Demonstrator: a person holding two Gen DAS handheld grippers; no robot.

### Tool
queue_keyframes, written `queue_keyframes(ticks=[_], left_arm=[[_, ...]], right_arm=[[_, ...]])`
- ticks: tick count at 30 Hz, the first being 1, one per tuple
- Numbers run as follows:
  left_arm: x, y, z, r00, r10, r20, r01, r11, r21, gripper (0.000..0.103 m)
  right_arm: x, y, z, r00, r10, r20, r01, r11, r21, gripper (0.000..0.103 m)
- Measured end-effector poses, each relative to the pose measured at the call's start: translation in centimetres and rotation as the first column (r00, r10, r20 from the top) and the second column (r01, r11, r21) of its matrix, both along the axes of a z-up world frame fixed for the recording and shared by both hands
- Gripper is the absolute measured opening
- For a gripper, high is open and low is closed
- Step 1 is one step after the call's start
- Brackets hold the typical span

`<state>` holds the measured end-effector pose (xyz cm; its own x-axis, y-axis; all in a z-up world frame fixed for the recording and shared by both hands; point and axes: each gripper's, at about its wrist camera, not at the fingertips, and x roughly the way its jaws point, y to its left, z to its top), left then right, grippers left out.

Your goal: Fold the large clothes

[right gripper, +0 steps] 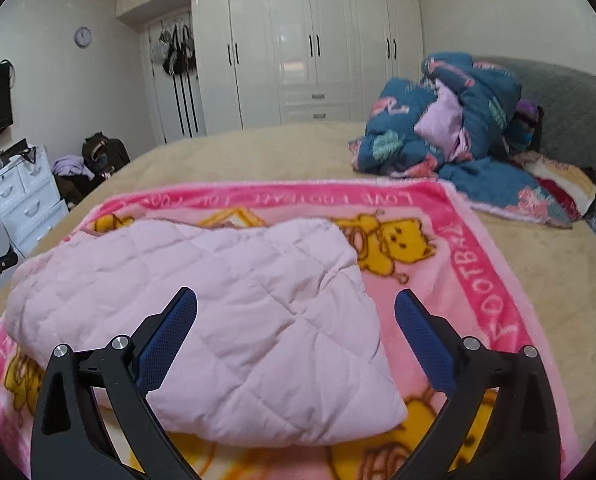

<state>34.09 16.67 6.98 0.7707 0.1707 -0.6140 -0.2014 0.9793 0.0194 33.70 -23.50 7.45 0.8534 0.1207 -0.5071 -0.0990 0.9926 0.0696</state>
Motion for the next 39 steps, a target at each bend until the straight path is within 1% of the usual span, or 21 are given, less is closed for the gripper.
queue_keyframes(ticks=[8, 12, 17, 33, 37, 39], left_arm=[[-3.7, -0.7, 1.5, 0.999, -0.017, 0.032, 0.017, 1.0, -0.018, 0.094], [-5.2, -1.0, 1.6, 0.999, -0.018, 0.036, 0.018, 1.0, -0.008, 0.094], [-6.7, -1.1, 1.6, 0.999, -0.017, 0.037, 0.018, 1.0, -0.018, 0.094], [-10.2, -1.1, 1.1, 0.999, -0.007, 0.037, 0.009, 0.999, -0.042, 0.094], [-10.5, -1.0, 0.6, 1.0, -0.004, 0.022, 0.005, 0.999, -0.052, 0.094], [-10.7, -1.1, 0.0, 1.0, -0.006, 0.009, 0.007, 0.998, -0.069, 0.094]], right_arm=[[-3.6, 0.1, 1.2, 1.0, 0.012, 0.019, -0.012, 1.0, 0.022, 0.099], [-5.2, 0.4, 1.4, 1.0, 0.02, 0.017, -0.021, 0.999, 0.036, 0.099], [-6.8, 0.9, 1.3, 0.999, 0.034, 0.012, -0.034, 0.999, 0.038, 0.099], [-9.6, 1.3, -1.0, 0.996, 0.062, -0.057, -0.058, 0.996, 0.075, 0.099], [-9.7, 1.4, -1.6, 0.995, 0.057, -0.082, -0.049, 0.994, 0.095, 0.099], [-9.5, 1.4, -2.2, 0.993, 0.053, -0.108, -0.042, 0.993, 0.107, 0.099]])
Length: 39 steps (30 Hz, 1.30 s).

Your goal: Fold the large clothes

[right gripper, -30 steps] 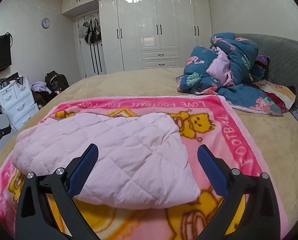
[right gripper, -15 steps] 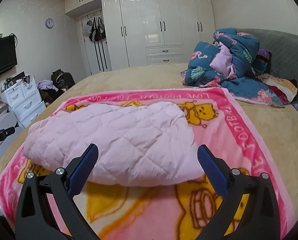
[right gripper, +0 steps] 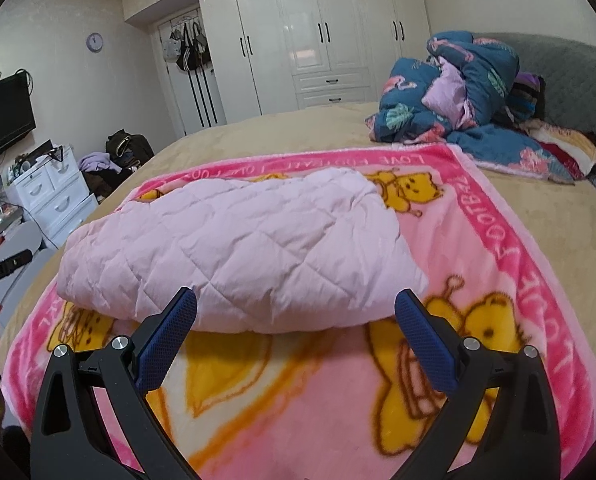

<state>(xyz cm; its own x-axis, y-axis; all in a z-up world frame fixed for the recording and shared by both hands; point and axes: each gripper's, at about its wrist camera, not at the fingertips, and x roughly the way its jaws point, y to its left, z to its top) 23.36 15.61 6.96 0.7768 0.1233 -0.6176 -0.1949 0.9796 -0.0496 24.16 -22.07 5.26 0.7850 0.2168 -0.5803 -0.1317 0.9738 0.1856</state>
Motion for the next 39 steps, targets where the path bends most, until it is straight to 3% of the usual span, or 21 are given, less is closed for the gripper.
queue_keyframes(ticks=[6, 13, 20, 30, 35, 39], left_arm=[[1.0, 1.3, -3.7, 0.994, -0.019, -0.11, -0.005, 0.978, -0.207, 0.094], [2.5, 2.7, -7.4, 0.981, 0.007, -0.194, -0.082, 0.92, -0.383, 0.094], [4.1, 2.6, -8.1, 0.977, 0.054, -0.206, -0.133, 0.909, -0.395, 0.094], [6.5, 2.8, -9.7, 0.972, 0.099, -0.213, -0.179, 0.9, -0.398, 0.095], [7.6, 3.5, -10.9, 0.97, 0.105, -0.218, -0.199, 0.861, -0.469, 0.095], [8.5, 4.1, -11.9, 0.967, 0.126, -0.223, -0.23, 0.811, -0.538, 0.095]], right_arm=[[1.2, -0.2, -2.5, 0.994, -0.021, -0.107, 0.027, 0.998, 0.055, 0.099], [3.6, -2.1, -5.8, 0.97, -0.089, -0.226, 0.141, 0.964, 0.224, 0.099], [6.7, -3.9, -7.9, 0.941, -0.161, -0.299, 0.266, 0.895, 0.357, 0.099], [10.3, -5.4, -10.7, 0.905, -0.211, -0.369, 0.371, 0.816, 0.443, 0.099], [11.4, -5.3, -11.7, 0.909, -0.203, -0.364, 0.368, 0.802, 0.471, 0.099], [12.4, -5.1, -12.0, 0.911, -0.202, -0.359, 0.363, 0.806, 0.468, 0.099]])
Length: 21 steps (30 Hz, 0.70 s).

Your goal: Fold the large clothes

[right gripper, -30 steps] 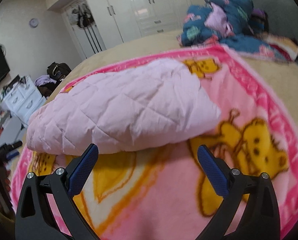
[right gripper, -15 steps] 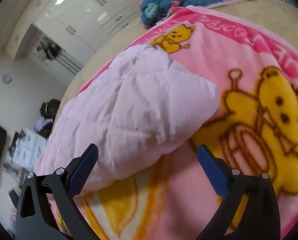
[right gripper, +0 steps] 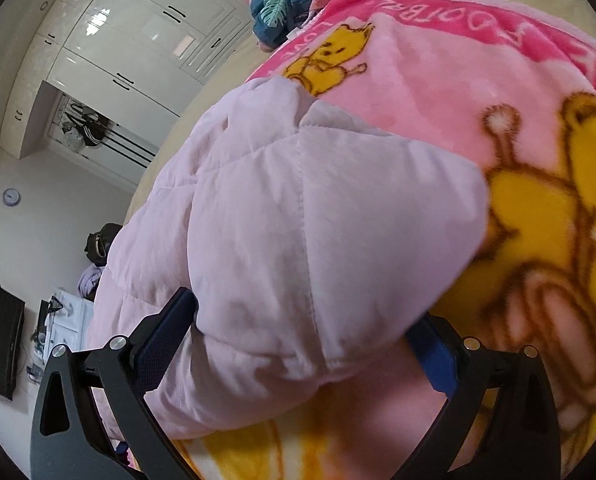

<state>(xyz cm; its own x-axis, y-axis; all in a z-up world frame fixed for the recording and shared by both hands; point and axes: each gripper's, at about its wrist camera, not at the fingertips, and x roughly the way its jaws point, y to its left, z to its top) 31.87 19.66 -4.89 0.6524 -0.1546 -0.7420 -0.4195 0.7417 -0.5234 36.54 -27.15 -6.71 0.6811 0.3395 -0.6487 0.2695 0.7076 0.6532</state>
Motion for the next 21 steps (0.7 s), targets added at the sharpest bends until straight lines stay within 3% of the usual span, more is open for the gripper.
queue_keyframes(ticks=[11, 21], left_arm=[[2.3, 0.5, -1.0, 0.997, 0.077, 0.012, -0.075, 0.993, -0.089, 0.095], [3.8, 0.9, -1.5, 0.996, 0.081, 0.031, -0.078, 0.992, -0.096, 0.095]], right_arm=[[1.3, 0.1, -0.7, 1.0, 0.014, 0.017, -0.014, 1.0, -0.009, 0.099], [1.7, 0.7, -0.4, 0.999, 0.026, 0.02, -0.026, 0.999, -0.041, 0.099]])
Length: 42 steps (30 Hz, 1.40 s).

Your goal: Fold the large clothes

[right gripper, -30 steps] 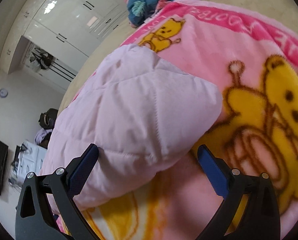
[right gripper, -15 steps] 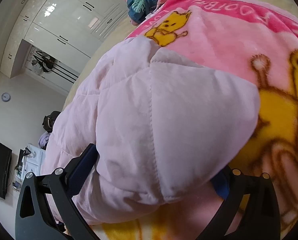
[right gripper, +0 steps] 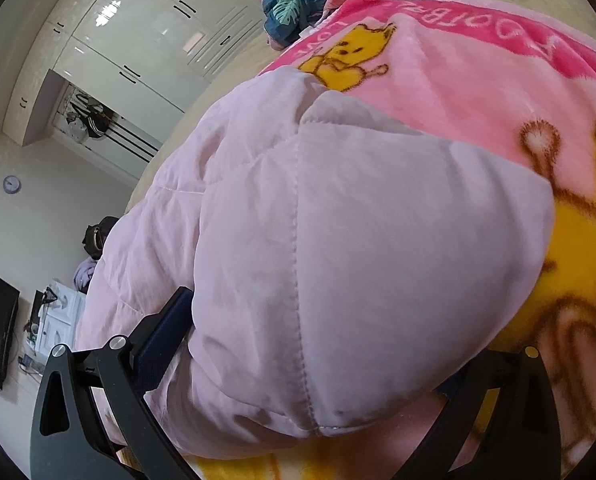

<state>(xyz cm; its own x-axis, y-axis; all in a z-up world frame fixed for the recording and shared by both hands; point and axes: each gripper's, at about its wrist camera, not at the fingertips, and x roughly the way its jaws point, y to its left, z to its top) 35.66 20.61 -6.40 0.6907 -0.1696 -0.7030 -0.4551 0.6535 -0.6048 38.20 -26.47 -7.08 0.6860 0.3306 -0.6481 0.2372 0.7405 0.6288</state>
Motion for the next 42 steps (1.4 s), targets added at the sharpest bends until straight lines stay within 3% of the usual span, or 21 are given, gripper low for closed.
queue_keyframes(ticks=[3, 8, 10, 14, 15, 18, 25, 29, 42], left_arm=[[0.5, -0.1, -0.1, 1.0, 0.005, 0.003, -0.005, 1.0, 0.008, 0.095], [0.3, -0.3, 0.2, 1.0, -0.008, 0.013, 0.007, 1.0, 0.028, 0.091], [0.1, -0.6, 0.7, 0.999, -0.025, 0.027, 0.023, 0.998, 0.057, 0.081], [-0.4, -1.9, 3.1, 0.995, -0.075, 0.063, 0.063, 0.982, 0.176, 0.044], [-0.7, -2.3, 3.9, 0.993, -0.094, 0.072, 0.078, 0.975, 0.207, 0.038], [-1.6, -2.8, 6.0, 0.986, -0.138, 0.095, 0.109, 0.96, 0.258, 0.031], [-6.1, -4.3, 10.4, 0.961, -0.237, 0.145, 0.164, 0.904, 0.394, 0.03], [-9.1, -5.0, 11.4, 0.952, -0.268, 0.148, 0.18, 0.881, 0.438, 0.03], [-17.4, -5.3, 10.9, 0.951, -0.28, 0.131, 0.193, 0.87, 0.454, 0.03]], right_arm=[[0.0, 0.3, 0.4, 1.0, 0.014, 0.008, -0.014, 1.0, -0.018, 0.096], [0.2, 1.1, 1.5, 0.995, 0.088, 0.039, -0.085, 0.993, -0.087, 0.076], [0.1, 1.7, 2.5, 0.988, 0.138, 0.066, -0.127, 0.981, -0.148, 0.062], [-0.7, 4.1, 5.4, 0.959, 0.251, 0.128, -0.193, 0.917, -0.35, 0.04], [-0.9, 4.7, 6.0, 0.952, 0.272, 0.14, -0.201, 0.901, -0.385, 0.039], [-2.2, 6.1, 7.9, 0.932, 0.322, 0.168, -0.214, 0.861, -0.462, 0.036], [-7.2, 8.2, 11.7, 0.884, 0.413, 0.217, -0.228, 0.787, -0.573, 0.034], [-10.6, 8.8, 13.0, 0.865, 0.448, 0.226, -0.239, 0.764, -0.6, 0.034], [-18.4, 8.0, 12.5, 0.864, 0.448, 0.23, -0.252, 0.78, -0.572, 0.034]])
